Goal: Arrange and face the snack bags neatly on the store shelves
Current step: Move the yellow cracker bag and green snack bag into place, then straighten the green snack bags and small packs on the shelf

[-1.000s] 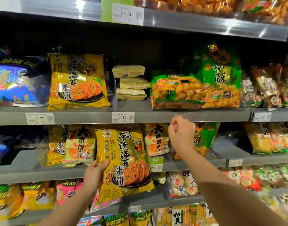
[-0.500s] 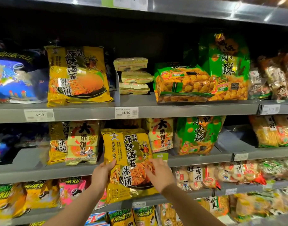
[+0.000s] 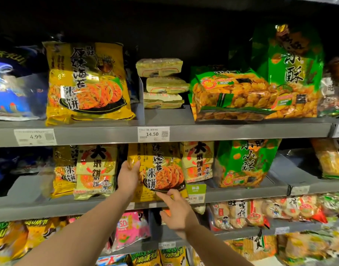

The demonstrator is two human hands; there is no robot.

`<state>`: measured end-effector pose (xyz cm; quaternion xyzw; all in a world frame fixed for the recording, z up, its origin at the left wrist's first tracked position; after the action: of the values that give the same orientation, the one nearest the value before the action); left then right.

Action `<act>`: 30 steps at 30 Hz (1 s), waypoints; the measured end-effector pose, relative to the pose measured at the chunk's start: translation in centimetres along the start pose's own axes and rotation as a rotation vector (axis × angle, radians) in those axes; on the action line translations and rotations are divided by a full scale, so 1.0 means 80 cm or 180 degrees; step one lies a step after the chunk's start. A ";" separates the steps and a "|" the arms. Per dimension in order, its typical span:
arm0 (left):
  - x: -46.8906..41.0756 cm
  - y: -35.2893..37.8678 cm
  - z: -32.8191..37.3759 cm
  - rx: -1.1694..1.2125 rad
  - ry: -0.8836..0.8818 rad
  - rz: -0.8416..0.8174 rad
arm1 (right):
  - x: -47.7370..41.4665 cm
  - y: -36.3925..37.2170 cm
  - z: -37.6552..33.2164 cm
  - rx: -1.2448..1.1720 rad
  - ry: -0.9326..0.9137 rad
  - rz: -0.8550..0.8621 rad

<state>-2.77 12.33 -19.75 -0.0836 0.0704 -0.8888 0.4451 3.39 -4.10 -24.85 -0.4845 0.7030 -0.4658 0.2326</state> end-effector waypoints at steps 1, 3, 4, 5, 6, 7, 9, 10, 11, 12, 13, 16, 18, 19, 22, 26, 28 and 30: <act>-0.008 -0.001 0.003 -0.0080 -0.0008 0.0081 | -0.007 -0.002 -0.004 -0.0036 -0.0005 0.0034; -0.019 -0.003 0.004 -0.0447 0.0005 0.0245 | -0.018 -0.004 -0.010 -0.0017 0.0015 0.0141; -0.020 -0.004 0.003 -0.0706 0.0050 0.0243 | -0.024 -0.003 -0.011 0.0031 0.0032 0.0165; -0.018 -0.002 0.000 -0.0967 0.0153 0.0167 | -0.029 -0.001 -0.012 0.0092 0.0051 0.0171; -0.013 0.001 -0.004 -0.1197 0.0266 0.0028 | -0.035 0.002 -0.013 0.0165 0.0088 0.0164; -0.007 0.006 -0.011 -0.1394 0.0397 -0.0097 | -0.040 0.005 -0.014 0.0239 0.0137 0.0195; 0.004 0.012 -0.023 -0.1756 0.0654 -0.0130 | -0.051 0.010 -0.017 0.0385 0.0274 0.0288; 0.010 0.013 -0.030 -0.1941 0.0811 -0.0158 | -0.055 0.010 -0.020 0.0422 0.0344 0.0313; 0.013 0.014 -0.036 -0.2207 0.1058 -0.0220 | -0.059 0.011 -0.021 0.0440 0.0409 0.0335; 0.016 0.016 -0.042 -0.2482 0.1271 -0.0303 | -0.063 0.010 -0.023 0.0497 0.0473 0.0367; 0.017 0.015 -0.046 -0.2614 0.1336 -0.0411 | -0.067 0.009 -0.024 0.0606 0.0506 0.0488; 0.017 0.016 -0.054 -0.3324 0.1480 -0.0718 | -0.073 0.006 -0.027 0.0724 0.0618 0.0767; 0.015 0.024 -0.056 -0.3392 0.1243 -0.0898 | -0.075 0.006 -0.026 0.0772 0.0676 0.0778; 0.011 0.027 -0.059 -0.3369 0.1066 -0.0923 | -0.076 0.005 -0.026 0.0771 0.0686 0.0747; -0.007 0.037 -0.060 -0.3532 0.0911 -0.0899 | -0.081 -0.003 -0.024 0.0712 0.0653 0.0816; -0.037 0.048 -0.069 -0.3601 0.0725 -0.1312 | -0.097 0.018 -0.007 0.0639 0.0630 0.0187; -0.053 0.050 -0.073 -0.3570 0.0476 -0.1466 | -0.106 0.017 0.002 0.0660 0.0656 0.0015; -0.074 0.054 -0.073 -0.3662 0.0342 -0.1486 | -0.111 0.004 0.004 0.0584 0.0554 0.0140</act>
<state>2.84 14.83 -26.78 -0.2784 0.5401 -0.7853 0.1186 7.24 3.78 -26.41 -0.4034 0.6854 -0.5633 0.2242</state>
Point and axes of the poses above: each hand's wrist, its own x-axis away from the middle knuckle, its own y-axis out of the palm, z = x × y, the point moved 3 cm from there along -x, towards the middle knuckle, and after that the axes turned 8 degrees about -z, right-handed, at the moved point
